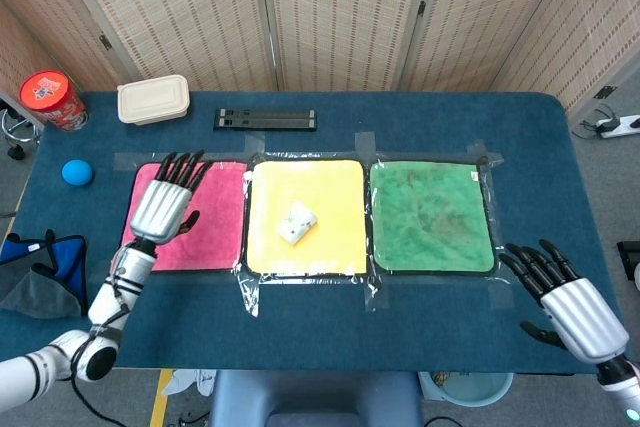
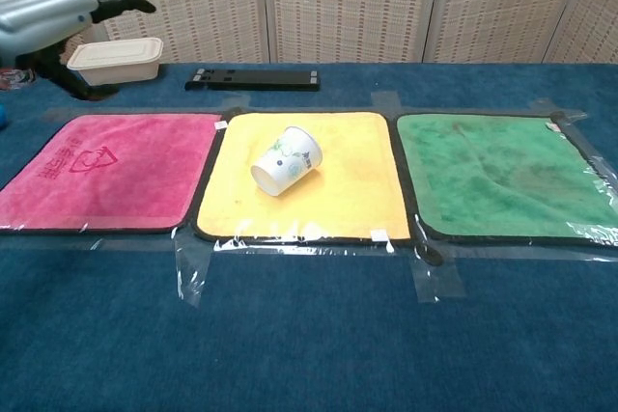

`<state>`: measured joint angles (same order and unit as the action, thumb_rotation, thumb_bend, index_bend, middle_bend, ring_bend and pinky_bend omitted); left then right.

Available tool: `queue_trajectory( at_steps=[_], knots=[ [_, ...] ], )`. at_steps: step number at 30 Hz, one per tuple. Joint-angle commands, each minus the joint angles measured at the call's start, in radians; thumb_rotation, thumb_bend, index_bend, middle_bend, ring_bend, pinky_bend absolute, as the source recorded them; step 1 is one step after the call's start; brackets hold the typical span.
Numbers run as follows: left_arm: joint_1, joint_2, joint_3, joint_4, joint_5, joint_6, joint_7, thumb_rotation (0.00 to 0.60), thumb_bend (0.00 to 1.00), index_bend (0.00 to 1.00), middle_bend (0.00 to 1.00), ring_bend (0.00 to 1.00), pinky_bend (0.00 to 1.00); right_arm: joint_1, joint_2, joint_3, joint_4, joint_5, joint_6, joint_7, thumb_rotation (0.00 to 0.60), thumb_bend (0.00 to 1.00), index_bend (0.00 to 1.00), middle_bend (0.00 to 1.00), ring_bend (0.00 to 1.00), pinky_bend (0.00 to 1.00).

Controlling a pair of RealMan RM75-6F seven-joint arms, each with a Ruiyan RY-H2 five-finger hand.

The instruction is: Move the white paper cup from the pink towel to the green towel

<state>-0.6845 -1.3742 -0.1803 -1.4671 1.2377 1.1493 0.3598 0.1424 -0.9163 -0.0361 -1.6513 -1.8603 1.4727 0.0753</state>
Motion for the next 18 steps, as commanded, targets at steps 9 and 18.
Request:
queue_trajectory(
  at_steps=[9,18],
  knots=[
    [0.149,0.129,0.072,-0.122,0.068,0.142,-0.055,0.6,0.39,0.0,0.0,0.0,0.0,0.311,0.026,0.106,-0.179,0.048,-0.414,-0.104,0.6,0.13,0.1,0.11,0.12,0.0],
    [0.199,0.178,0.086,-0.192,0.116,0.188,-0.06,0.6,0.39,0.01,0.0,0.0,0.0,0.561,-0.11,0.226,-0.203,0.236,-0.745,-0.342,0.6,0.13,0.12,0.14,0.13,0.0]
  ],
)
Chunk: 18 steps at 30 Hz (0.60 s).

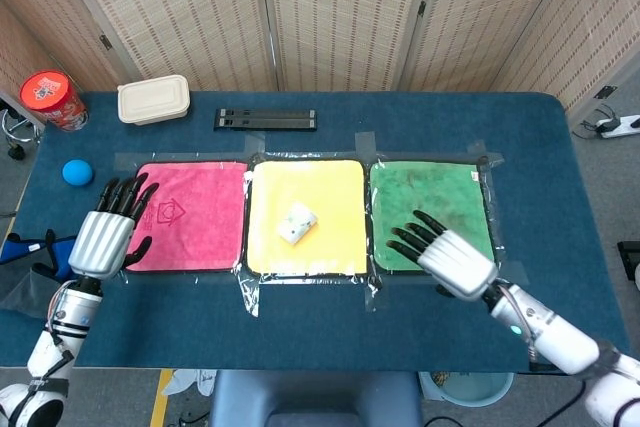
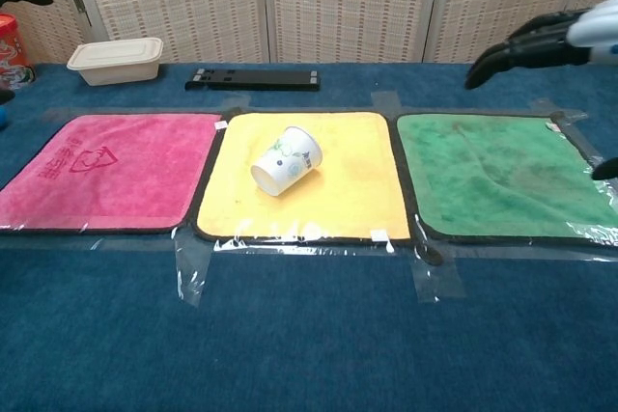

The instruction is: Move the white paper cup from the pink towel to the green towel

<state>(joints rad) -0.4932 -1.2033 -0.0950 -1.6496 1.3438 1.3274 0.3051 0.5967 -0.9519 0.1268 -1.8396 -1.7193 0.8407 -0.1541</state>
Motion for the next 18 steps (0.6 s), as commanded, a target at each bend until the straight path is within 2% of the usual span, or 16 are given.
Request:
queue_trajectory(
  at_steps=[1,6,13,18],
  knots=[
    [0.011,0.01,0.001,-0.013,0.014,0.014,-0.008,0.6,0.39,0.01,0.0,0.0,0.0,0.128,-0.094,0.072,-0.009,0.114,-0.135,-0.138,0.6,0.13,0.13,0.14,0.13,0.0],
    [0.031,0.024,-0.001,-0.026,0.035,0.033,-0.025,0.6,0.39,0.01,0.0,0.0,0.0,0.246,-0.205,0.104,0.052,0.204,-0.242,-0.258,0.6,0.13,0.15,0.15,0.14,0.0],
    [0.051,0.021,-0.001,-0.02,0.04,0.034,-0.04,0.6,0.39,0.01,0.0,0.0,0.0,0.374,-0.348,0.124,0.171,0.289,-0.303,-0.338,0.6,0.15,0.18,0.17,0.14,0.0],
    [0.065,0.019,0.001,-0.01,0.041,0.034,-0.054,0.6,0.39,0.01,0.0,0.0,0.0,0.44,-0.416,0.122,0.248,0.367,-0.331,-0.379,0.6,0.17,0.19,0.18,0.15,0.0]
  ],
)
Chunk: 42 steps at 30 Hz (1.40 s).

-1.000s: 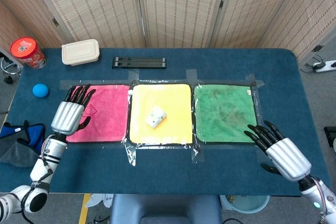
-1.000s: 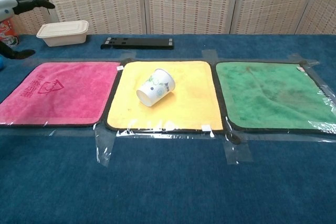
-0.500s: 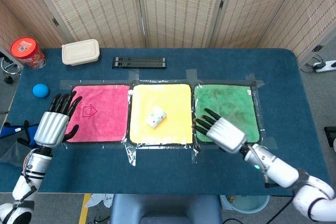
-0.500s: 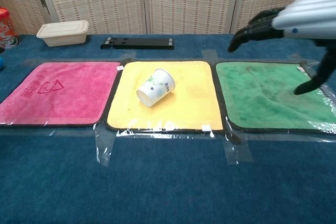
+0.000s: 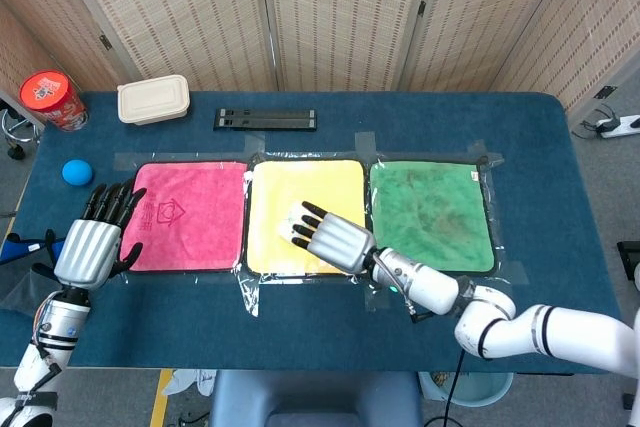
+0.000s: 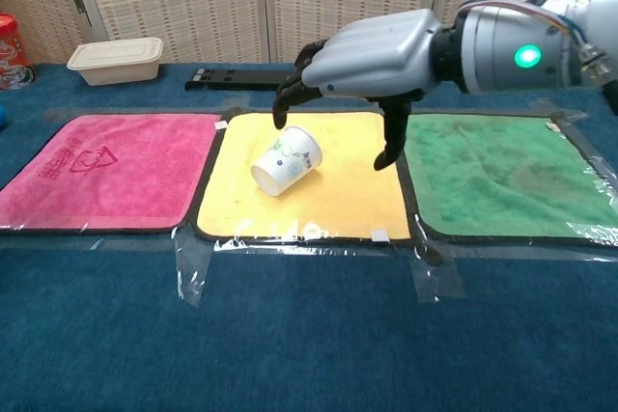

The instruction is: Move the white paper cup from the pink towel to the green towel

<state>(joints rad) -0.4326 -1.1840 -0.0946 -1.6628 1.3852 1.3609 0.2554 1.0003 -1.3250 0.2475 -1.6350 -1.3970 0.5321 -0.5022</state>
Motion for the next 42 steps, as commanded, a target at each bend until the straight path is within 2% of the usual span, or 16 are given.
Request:
queue_trajectory(
  at_steps=[1,5,10,21,34,39,42],
  knots=[
    [0.008,0.0,0.0,0.005,-0.001,0.001,-0.007,0.6,0.39,0.01,0.0,0.0,0.0,0.048,-0.055,-0.001,0.059,0.057,-0.027,-0.039,0.6,0.18,0.19,0.18,0.15,0.0],
    [0.023,0.003,-0.001,0.011,-0.001,0.008,-0.02,0.6,0.39,0.01,0.0,0.0,0.0,0.105,-0.106,-0.014,0.126,0.114,-0.048,-0.075,0.6,0.23,0.2,0.19,0.17,0.0],
    [0.039,0.004,0.001,0.016,-0.001,0.012,-0.03,0.6,0.39,0.01,0.0,0.0,0.0,0.166,-0.172,-0.023,0.208,0.171,-0.066,-0.075,0.6,0.4,0.22,0.22,0.18,0.0],
    [0.061,0.005,0.004,0.03,-0.006,0.001,-0.044,0.6,0.39,0.01,0.0,0.0,0.0,0.256,-0.295,-0.047,0.378,0.251,-0.071,-0.048,0.6,0.53,0.25,0.24,0.19,0.0],
    [0.076,-0.004,0.004,0.041,-0.003,-0.011,-0.05,0.6,0.39,0.01,0.0,0.0,0.0,0.327,-0.393,-0.072,0.53,0.303,-0.083,-0.014,0.6,0.55,0.27,0.24,0.19,0.0],
    [0.083,-0.003,0.003,0.041,0.002,-0.007,-0.054,0.6,0.39,0.01,0.0,0.0,0.0,0.336,-0.401,-0.094,0.547,0.313,-0.09,-0.006,0.6,0.55,0.29,0.24,0.19,0.0],
    [0.085,-0.003,0.001,0.041,0.004,-0.008,-0.055,0.6,0.39,0.01,0.0,0.0,0.0,0.333,-0.397,-0.11,0.543,0.32,-0.086,-0.003,0.6,0.55,0.3,0.25,0.23,0.0]
  ],
)
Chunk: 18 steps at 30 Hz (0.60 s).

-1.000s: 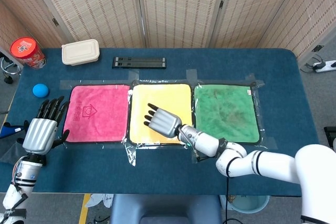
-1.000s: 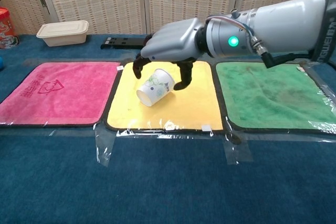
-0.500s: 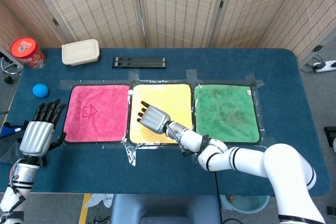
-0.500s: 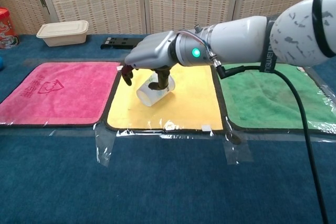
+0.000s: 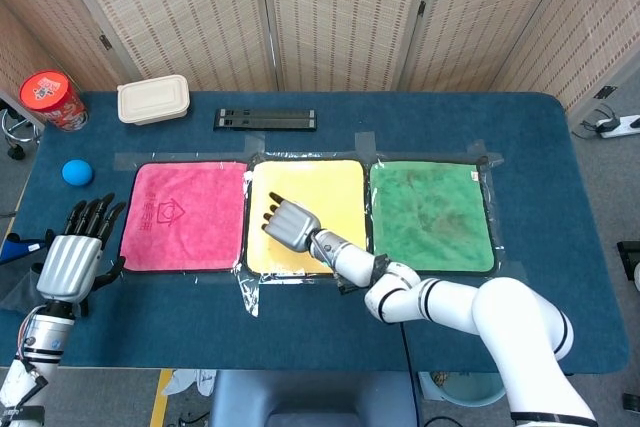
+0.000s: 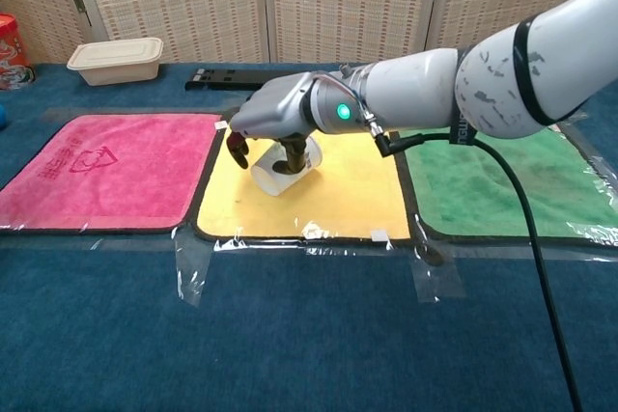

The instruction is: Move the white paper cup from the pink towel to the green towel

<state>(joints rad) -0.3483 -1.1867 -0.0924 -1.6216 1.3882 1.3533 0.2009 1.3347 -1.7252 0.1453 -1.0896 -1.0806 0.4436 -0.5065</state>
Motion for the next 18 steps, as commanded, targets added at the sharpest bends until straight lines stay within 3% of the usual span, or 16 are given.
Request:
queue_trajectory(
  at_steps=[1,18],
  knots=[
    [0.001,-0.001,-0.002,0.001,0.001,0.0,0.0,0.6,0.39,0.01,0.0,0.0,0.0,-0.004,0.008,-0.015,-0.008,0.003,0.007,-0.001,0.6,0.55,0.31,0.25,0.24,0.0],
    [-0.002,-0.007,-0.014,-0.004,0.009,-0.013,0.004,0.6,0.39,0.01,0.0,0.0,0.0,-0.107,0.22,-0.123,-0.226,-0.023,0.107,0.0,0.6,0.55,0.31,0.26,0.24,0.0]
  ],
)
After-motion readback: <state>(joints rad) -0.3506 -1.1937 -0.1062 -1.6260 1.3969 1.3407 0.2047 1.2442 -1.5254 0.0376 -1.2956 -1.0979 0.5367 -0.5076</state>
